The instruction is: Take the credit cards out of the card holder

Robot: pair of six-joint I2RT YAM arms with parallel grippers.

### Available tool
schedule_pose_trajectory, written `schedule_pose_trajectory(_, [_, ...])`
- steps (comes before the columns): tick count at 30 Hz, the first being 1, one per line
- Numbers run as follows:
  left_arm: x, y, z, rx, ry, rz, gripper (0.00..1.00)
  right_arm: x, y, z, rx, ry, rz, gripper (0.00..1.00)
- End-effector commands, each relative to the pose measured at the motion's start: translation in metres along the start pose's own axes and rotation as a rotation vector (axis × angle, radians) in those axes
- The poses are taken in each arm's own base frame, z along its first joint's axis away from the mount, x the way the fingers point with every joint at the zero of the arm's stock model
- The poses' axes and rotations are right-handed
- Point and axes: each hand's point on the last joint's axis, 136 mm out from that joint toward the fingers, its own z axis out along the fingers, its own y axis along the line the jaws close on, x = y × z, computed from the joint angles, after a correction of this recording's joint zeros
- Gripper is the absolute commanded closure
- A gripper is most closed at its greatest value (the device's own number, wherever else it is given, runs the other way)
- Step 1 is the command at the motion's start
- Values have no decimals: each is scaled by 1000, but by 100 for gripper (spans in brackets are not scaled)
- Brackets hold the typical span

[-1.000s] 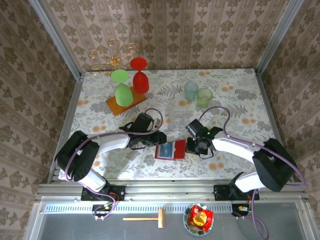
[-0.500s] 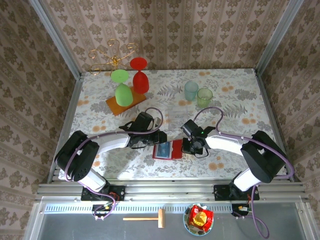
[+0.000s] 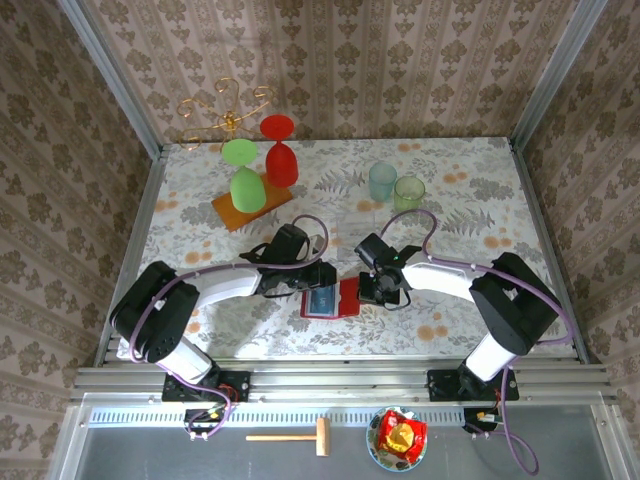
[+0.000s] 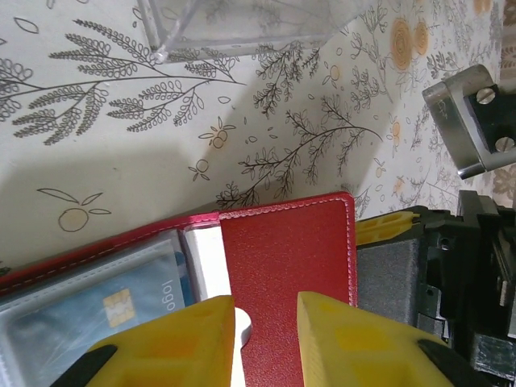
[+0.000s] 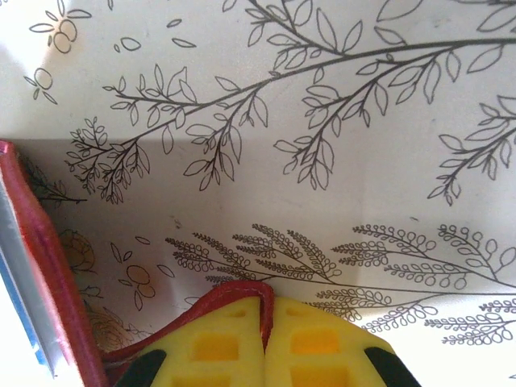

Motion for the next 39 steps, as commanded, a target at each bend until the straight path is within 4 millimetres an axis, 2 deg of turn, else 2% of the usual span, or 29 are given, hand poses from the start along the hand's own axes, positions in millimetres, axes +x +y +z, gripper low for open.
schedule_pose_trajectory(1, [-3, -12, 6, 36, 7, 5, 73, -5, 4, 3, 8, -36, -35, 99])
schedule_pose_trajectory(5, [-1, -11, 9, 38, 12, -1, 73, -5, -12, -15, 77, -76, -32, 92])
schedule_pose_trajectory(8, [-3, -9, 8, 32, -6, -1, 74, -5, -17, -29, 99, -91, -34, 80])
schedule_pose_trajectory(12, [-7, -11, 3, 31, -33, 5, 74, -4, -18, -49, 102, -114, -29, 72])
schedule_pose_trajectory(15, [-8, -14, 2, 41, -33, 11, 74, -6, -16, -66, 92, -144, -28, 69])
schedule_pose_trajectory(17, [-7, -15, 2, 46, -34, 9, 74, -9, -11, -82, 67, -177, -29, 68])
schedule_pose_trajectory(21, [-7, -15, 2, 51, -37, 8, 74, -12, 1, -101, 9, -204, -31, 68])
schedule_pose_trajectory(24, [-6, -15, 4, 56, -25, 7, 74, -13, 22, -113, -95, -217, -30, 68])
schedule_pose_trajectory(29, [-8, -8, 0, 33, -41, 4, 78, -9, 68, -113, -295, -166, -31, 76])
schedule_pose_trajectory(33, [-13, 7, -11, 2, -85, -32, 79, -3, 90, -100, -307, -117, -66, 77])
schedule_pose_trajectory(36, [-16, 17, -25, -20, -129, -51, 79, 1, 94, -75, -242, -62, -84, 77])
schedule_pose_trajectory(39, [-13, 25, -37, -39, -140, -53, 78, 1, 80, -59, -114, -55, -97, 77])
